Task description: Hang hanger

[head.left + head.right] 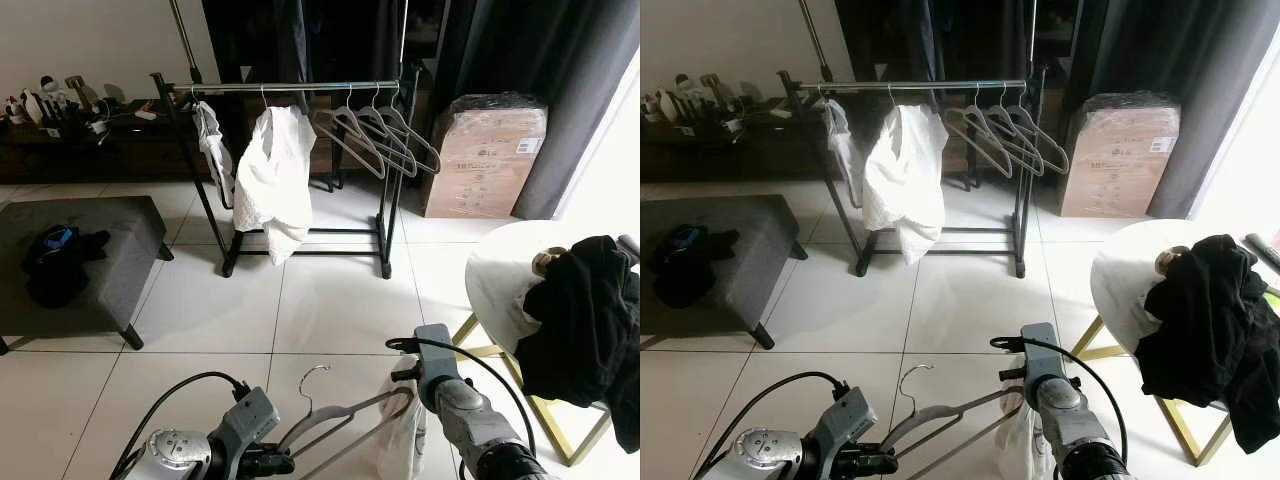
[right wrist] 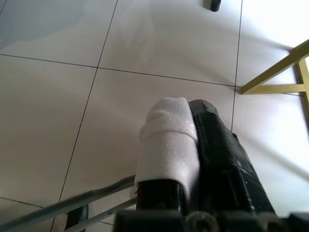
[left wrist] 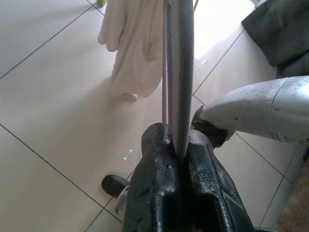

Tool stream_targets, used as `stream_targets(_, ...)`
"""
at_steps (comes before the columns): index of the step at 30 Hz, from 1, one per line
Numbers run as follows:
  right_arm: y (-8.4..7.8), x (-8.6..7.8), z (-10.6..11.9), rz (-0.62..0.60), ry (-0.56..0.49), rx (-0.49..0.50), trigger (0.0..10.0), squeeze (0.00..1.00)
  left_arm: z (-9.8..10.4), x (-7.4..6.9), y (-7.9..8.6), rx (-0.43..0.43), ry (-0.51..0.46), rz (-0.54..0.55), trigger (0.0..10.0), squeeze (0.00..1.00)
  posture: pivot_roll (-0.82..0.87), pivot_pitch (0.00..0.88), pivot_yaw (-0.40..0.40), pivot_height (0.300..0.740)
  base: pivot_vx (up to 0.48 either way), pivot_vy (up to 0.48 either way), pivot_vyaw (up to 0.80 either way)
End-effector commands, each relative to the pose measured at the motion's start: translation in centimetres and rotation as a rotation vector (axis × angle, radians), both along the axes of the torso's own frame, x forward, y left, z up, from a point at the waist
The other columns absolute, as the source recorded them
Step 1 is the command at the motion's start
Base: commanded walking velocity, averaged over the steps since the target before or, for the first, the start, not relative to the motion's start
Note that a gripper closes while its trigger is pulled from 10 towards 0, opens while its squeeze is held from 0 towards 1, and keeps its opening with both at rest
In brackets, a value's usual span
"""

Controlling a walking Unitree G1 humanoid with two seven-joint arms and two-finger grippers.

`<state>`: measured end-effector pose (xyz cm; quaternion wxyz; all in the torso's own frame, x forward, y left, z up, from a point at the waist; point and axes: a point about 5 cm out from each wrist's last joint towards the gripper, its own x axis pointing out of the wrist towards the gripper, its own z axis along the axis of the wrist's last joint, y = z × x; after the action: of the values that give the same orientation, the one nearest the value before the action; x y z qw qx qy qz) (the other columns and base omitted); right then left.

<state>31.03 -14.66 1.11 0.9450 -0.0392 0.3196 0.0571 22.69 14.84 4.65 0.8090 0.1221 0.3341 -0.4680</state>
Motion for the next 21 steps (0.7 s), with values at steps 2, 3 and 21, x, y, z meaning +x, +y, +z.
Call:
stream_targets(2, 0.6, 0.0, 0.0, 0.025, 0.015, 0.022, 10.0, 0.00, 0.0, 0.5, -0.2, 0.006, -0.020, 0.012, 10.0, 0.00, -0.04, 0.082, 0.029, 0.740, 0.000, 0.000, 0.00)
stream_targets(3, 0.7, 0.0, 0.0, 0.030, 0.018, 0.023, 10.0, 0.00, -0.1, 0.5, -0.3, 0.006, -0.023, 0.012, 10.0, 0.00, -0.05, 0.082, 0.028, 0.740, 0.000, 0.000, 0.00)
stream_targets(21, 0.8, 0.0, 0.1, 0.032, 0.025, 0.020, 10.0, 0.00, -0.3, 2.4, -0.2, 0.051, -0.152, 0.170, 10.0, 0.00, -0.04, 0.083, 0.029, 0.740, 0.000, 0.000, 0.00)
